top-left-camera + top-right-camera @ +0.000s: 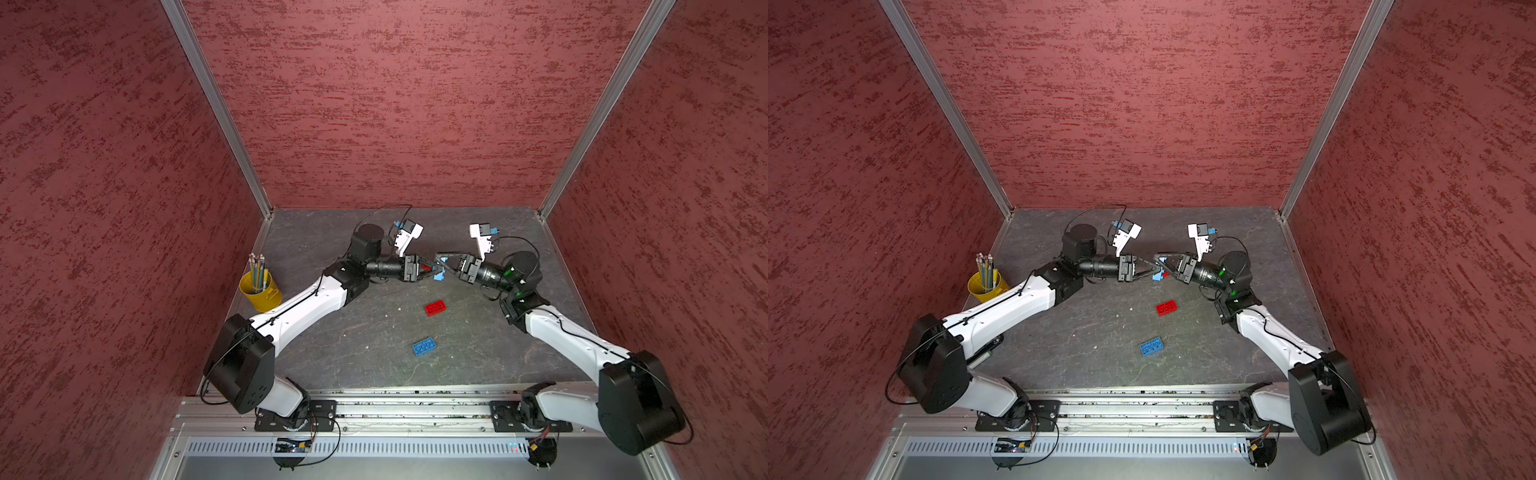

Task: Assemble a rectangle with lego
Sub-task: Place the lego brick at the center of the board.

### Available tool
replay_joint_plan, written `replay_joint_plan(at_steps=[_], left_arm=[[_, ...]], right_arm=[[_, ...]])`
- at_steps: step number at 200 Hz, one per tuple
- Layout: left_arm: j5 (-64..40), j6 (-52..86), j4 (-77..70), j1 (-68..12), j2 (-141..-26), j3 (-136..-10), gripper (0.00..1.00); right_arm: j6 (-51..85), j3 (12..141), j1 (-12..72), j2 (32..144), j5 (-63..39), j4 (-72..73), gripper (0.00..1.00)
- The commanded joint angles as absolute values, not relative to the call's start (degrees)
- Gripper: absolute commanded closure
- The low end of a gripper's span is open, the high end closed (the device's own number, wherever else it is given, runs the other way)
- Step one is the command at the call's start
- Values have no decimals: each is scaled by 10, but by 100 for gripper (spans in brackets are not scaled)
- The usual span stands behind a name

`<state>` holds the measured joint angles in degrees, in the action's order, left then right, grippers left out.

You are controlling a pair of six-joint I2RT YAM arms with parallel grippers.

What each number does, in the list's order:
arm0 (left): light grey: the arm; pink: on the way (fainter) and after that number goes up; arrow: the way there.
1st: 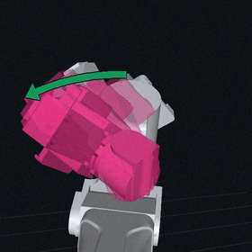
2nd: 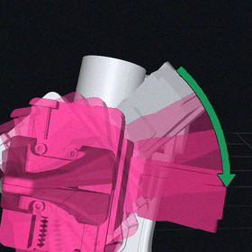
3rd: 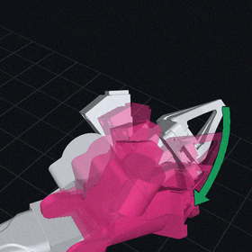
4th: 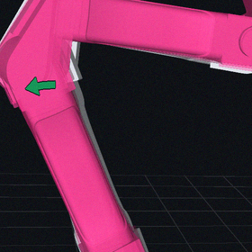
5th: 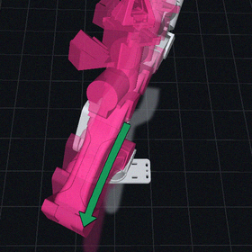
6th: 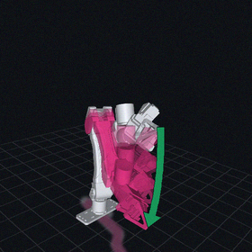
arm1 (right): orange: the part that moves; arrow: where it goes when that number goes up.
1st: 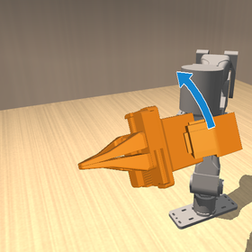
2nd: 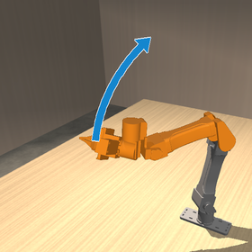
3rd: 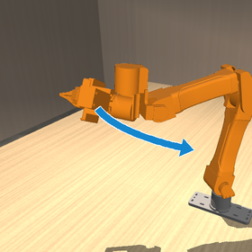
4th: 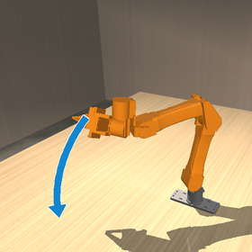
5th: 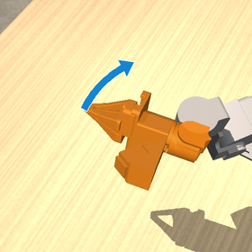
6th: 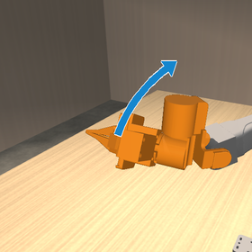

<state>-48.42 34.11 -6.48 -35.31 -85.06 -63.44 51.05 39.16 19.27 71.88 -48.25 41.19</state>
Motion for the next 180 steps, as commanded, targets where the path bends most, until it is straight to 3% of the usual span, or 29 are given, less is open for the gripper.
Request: replay_joint_plan(at_steps=[1,52,72,101,124,139,180], left_arm=[[-450,328,-30,-344,-838,-640,33],[-354,289,109,-254,-718,-586,17],[-233,265,206,-225,-670,-589,0],[-50,260,367,-192,-674,-637,0],[11,283,409,-166,-682,-642,0],[32,302,413,-150,-677,-630,0],[1,312,364,-97,-639,-565,0]], right_arm=[[453,424,197,705,-451,333,80],[322,496,200,712,-388,130,78],[243,549,221,740,-328,21,78],[155,643,284,813,-225,-102,76],[142,703,339,887,-204,-120,75],[90,733,367,933,-112,-191,74],[147,779,390,1028,-58,-222,74]])
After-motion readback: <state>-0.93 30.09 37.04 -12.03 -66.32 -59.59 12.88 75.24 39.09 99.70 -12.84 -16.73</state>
